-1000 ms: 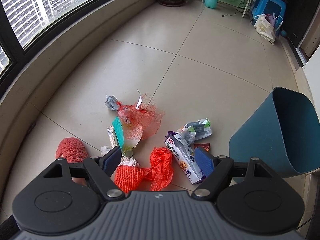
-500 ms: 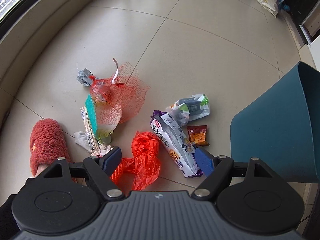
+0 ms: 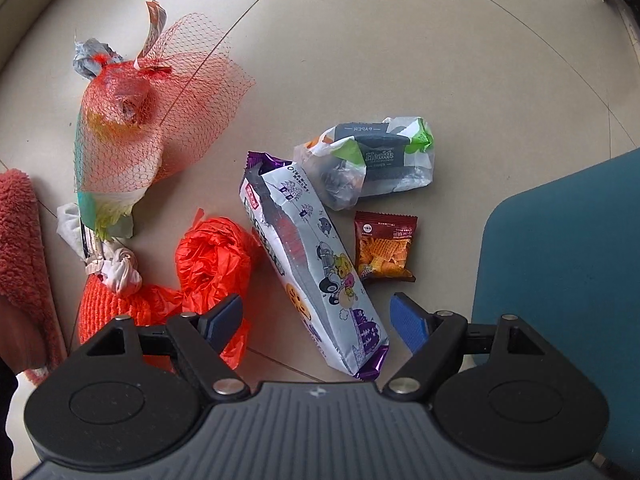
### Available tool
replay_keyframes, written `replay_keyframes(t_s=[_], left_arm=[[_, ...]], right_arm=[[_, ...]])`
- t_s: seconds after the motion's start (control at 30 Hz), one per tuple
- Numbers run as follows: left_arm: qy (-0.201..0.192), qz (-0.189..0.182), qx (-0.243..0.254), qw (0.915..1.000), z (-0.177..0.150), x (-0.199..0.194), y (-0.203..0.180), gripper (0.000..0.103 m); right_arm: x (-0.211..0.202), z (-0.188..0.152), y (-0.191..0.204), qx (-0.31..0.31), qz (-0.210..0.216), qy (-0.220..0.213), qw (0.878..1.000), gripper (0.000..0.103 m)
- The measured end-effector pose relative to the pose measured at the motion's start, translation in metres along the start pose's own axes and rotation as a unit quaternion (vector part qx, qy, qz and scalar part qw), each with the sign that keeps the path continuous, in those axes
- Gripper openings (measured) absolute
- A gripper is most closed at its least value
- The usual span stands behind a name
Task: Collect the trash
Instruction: 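Close the left tool on the white cartoon-printed snack bag and lift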
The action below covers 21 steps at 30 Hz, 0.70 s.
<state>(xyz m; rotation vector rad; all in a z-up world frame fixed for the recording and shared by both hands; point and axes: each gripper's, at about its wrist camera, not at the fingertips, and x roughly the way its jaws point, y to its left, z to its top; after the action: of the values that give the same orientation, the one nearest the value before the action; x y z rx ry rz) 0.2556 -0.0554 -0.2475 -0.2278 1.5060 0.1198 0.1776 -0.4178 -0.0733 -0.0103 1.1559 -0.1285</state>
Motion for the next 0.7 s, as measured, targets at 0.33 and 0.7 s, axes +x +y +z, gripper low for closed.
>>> replay_keyframes(t_s=[0.33,0.7], left_arm=[[0.039,0.050,-0.052,0.9966,0.027,0.067,-0.017,0.080],[0.056,0.083,-0.038,0.9943,0.015,0.079,-0.011,0.044]], right_arm=[[0.007,-0.003,-0.011,-0.004,0.010,-0.015,1.000,0.008],[0.008,-0.003,-0.010,-0.020,0.007,-0.026,0.999,0.008]])
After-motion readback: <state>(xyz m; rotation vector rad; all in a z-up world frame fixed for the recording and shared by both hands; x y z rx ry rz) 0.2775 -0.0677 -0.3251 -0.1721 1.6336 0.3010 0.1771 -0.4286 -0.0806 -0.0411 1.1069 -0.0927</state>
